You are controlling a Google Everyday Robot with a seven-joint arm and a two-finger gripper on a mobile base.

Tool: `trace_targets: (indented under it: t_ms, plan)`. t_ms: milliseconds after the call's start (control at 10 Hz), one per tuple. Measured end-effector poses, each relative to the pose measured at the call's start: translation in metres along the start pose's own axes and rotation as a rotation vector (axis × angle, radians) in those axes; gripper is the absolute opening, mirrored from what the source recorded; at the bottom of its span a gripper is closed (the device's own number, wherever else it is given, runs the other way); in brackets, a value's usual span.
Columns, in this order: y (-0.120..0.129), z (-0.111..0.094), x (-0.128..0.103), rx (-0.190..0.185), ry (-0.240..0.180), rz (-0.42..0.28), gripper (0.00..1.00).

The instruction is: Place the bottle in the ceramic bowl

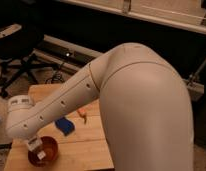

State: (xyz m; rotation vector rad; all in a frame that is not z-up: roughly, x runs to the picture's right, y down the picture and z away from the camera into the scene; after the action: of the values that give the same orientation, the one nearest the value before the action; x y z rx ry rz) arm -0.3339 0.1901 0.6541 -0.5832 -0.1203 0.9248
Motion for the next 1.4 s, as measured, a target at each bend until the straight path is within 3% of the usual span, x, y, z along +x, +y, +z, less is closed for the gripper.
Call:
trace_targets:
  t_ms: [300,1000,1100,1400]
  plan:
    - [0.007,0.007,-0.009,-0.022,-0.059,-0.041,0.0]
    - [0.003,0.037,0.008,-0.035,-0.085,-0.105,0.01]
    - [0.0,0.04,0.013,-0.043,-0.082,-0.11,0.05]
    - [-0.016,0.043,0.026,-0.036,-0.087,-0.116,0.35]
